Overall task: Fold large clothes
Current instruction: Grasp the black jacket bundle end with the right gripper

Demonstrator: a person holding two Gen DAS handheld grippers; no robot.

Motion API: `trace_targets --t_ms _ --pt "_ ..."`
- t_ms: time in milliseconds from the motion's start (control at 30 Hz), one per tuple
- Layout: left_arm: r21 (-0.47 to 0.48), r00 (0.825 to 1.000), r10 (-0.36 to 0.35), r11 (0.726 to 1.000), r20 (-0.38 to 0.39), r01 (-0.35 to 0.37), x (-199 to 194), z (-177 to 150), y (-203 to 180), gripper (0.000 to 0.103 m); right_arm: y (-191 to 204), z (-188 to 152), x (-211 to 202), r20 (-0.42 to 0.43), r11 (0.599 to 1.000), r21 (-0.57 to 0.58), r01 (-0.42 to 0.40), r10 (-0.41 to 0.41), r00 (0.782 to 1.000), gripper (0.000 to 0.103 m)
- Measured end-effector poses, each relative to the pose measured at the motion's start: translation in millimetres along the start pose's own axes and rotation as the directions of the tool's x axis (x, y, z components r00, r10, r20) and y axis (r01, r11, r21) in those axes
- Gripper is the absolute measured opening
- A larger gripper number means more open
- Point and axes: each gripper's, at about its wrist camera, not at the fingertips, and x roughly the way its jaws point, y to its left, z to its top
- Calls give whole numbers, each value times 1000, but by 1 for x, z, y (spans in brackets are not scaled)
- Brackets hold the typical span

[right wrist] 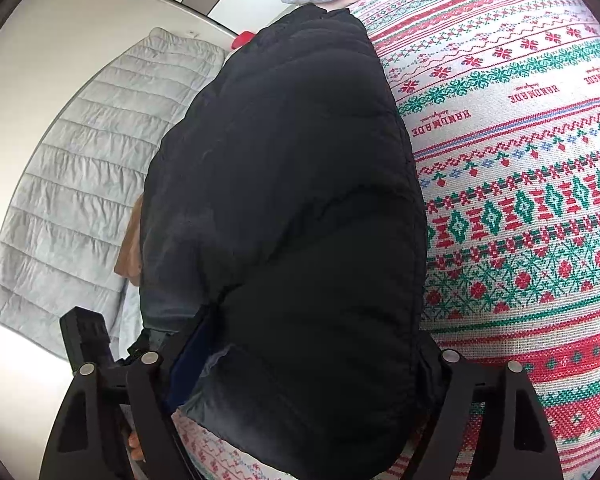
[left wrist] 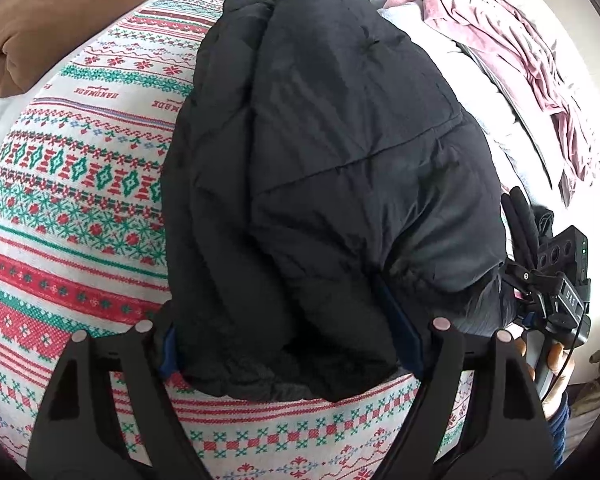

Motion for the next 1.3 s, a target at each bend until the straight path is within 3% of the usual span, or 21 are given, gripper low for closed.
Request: trace_targets --t_ms 133,367,467,500,633,867,967,1067,1300 --pt "45 999 28 999 27 -30 -3 -3 -14 66 2 0 -1 2 1000 -8 4 -4 1000 76" --pt "45 999 36 998 36 -38 -3 0 -14 65 19 -2 -8 45 994 -94 59 -55 997 51" --pt "61 997 54 996 59 -57 -8 0 -15 50 44 -4 -12 96 971 -192 140 -123 988 42" --pt "71 996 61 995 72 -66 -11 -1 -17 40 52 -4 -14 113 962 -221 162 -140 984 39" --pt "61 994 46 997 96 -52 -23 3 -15 29 78 -7 -20 174 926 -303 224 -177 969 36" --pt "52 995 16 998 97 -21 -29 2 -6 27 89 -8 -25 195 920 -320 224 -167 966 35" --pt "62 994 9 998 108 -16 -35 -1 -9 25 93 -9 -30 229 900 -351 259 -185 956 34" --pt "98 988 18 995 154 -34 -47 -4 -14 23 100 -11 -37 265 870 -397 291 -194 944 33" --pt "167 975 2 985 220 -40 -65 -9 -21 22 109 -12 -50 304 858 -423 291 -168 938 33"
